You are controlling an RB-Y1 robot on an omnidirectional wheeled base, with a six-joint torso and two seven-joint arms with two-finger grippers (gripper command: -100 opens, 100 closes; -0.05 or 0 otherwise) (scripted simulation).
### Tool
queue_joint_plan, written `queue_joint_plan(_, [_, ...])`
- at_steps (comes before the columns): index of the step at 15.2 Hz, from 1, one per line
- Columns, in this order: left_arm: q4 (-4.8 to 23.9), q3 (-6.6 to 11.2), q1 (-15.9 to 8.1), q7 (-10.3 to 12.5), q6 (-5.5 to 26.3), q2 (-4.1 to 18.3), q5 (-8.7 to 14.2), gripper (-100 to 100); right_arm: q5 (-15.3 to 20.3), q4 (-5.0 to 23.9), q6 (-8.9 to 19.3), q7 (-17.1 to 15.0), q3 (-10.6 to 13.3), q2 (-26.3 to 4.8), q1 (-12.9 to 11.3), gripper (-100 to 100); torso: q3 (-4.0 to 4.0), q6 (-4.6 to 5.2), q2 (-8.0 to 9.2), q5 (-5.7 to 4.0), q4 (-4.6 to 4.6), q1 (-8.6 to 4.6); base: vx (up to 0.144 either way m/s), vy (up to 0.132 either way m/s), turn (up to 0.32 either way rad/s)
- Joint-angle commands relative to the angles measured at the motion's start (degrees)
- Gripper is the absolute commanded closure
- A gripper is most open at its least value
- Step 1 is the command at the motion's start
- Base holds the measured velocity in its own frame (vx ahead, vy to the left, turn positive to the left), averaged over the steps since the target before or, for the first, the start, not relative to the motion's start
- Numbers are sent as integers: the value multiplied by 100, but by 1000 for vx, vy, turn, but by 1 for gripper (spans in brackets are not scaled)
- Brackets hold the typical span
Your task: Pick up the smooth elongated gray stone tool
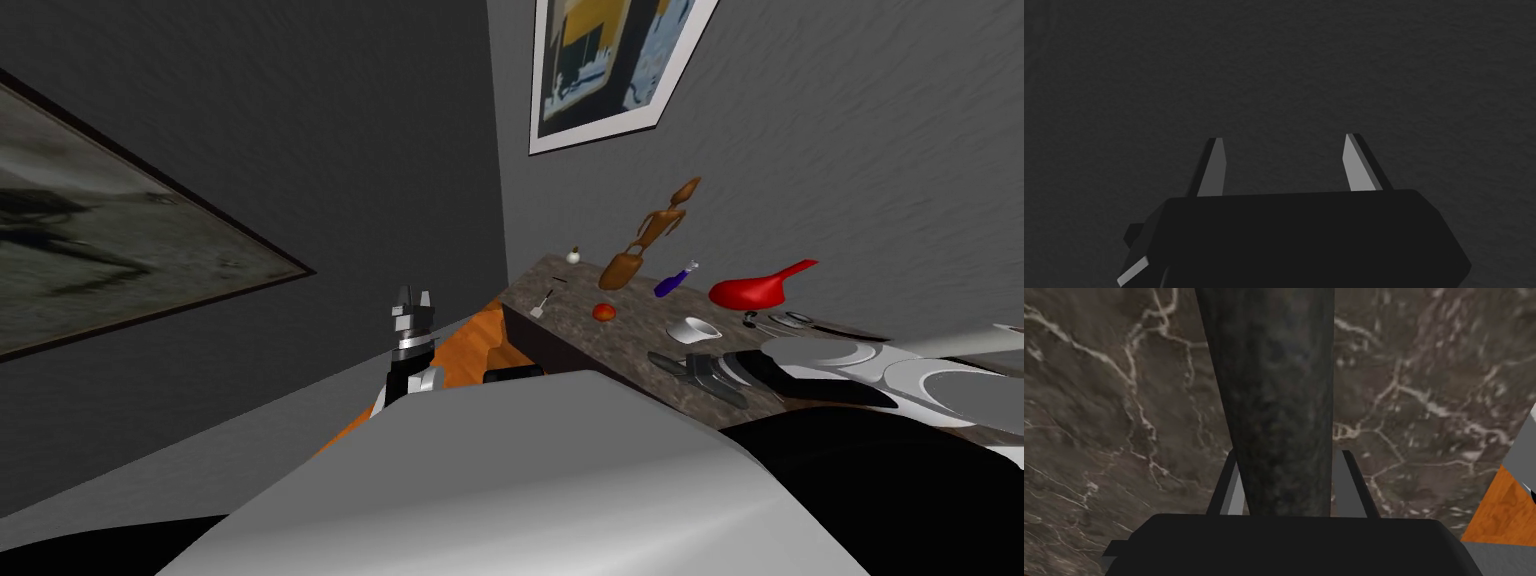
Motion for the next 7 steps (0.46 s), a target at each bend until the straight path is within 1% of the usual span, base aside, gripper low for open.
queue_joint_plan(1, [0,0,0,0,0,0,0,0,0,0,0,0,0,0,0,100,0,0,0,0,0,0,2,-2,14])
queue_joint_plan(3, [0,0,0,0,0,0,0,0,2,5,7,5,-7,-7,-6,100,1,7,3,-2,-2,4,0,0,0])
queue_joint_plan(4, [0,0,0,0,0,0,0,0,-69,-55,-84,-35,-54,-209,-6,100,1,6,4,-1,-1,5,-17,8,-78])
queue_joint_plan(6, [0,0,0,0,0,0,0,0,-102,-106,-143,-72,-81,-348,-18,100,8,13,15,7,1,13,-32,15,-135])
queue_joint_plan(7, [0,0,0,0,0,0,0,0,18,-20,-125,-81,-24,-200,-114,100,10,13,19,8,3,18,-19,14,-41])
